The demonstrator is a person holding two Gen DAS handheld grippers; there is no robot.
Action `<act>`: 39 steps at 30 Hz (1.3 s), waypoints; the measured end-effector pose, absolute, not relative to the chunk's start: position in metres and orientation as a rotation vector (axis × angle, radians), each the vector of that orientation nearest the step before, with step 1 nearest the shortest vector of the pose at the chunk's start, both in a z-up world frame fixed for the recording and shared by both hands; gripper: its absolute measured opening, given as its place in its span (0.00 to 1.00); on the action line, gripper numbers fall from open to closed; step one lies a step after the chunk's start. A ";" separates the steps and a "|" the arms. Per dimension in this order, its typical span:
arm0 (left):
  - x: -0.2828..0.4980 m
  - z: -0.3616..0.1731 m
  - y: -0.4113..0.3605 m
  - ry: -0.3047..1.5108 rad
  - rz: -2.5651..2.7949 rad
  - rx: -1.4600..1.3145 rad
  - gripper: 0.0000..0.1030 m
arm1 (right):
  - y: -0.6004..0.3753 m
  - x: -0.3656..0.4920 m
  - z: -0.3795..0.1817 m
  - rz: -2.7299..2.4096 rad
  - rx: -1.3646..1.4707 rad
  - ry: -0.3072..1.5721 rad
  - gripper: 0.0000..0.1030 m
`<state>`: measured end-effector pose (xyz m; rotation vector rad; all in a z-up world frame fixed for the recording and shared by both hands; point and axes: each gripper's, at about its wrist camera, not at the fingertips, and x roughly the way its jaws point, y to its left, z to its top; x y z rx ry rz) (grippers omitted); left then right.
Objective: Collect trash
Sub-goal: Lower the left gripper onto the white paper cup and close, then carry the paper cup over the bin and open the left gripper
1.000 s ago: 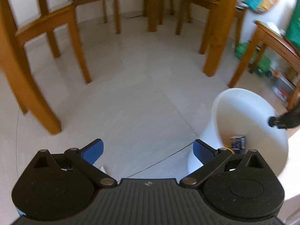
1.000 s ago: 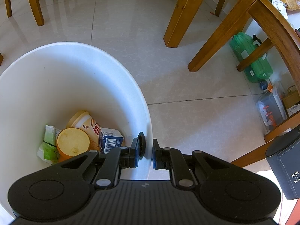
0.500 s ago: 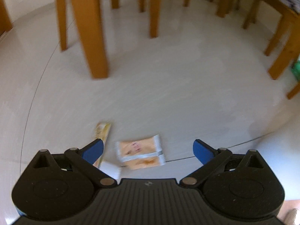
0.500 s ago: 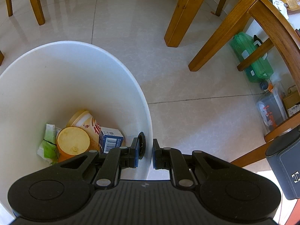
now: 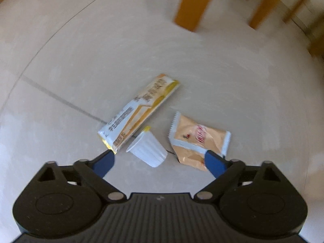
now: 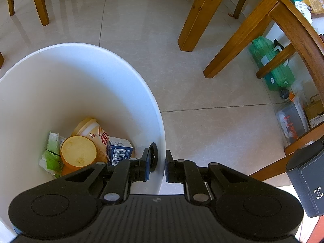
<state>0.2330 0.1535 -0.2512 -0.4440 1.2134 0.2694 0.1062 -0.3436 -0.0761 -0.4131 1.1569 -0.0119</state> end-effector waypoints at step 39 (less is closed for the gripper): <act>0.202 -0.241 0.120 1.214 0.282 -0.382 0.41 | -0.339 0.106 -0.077 -0.031 -0.427 1.148 0.18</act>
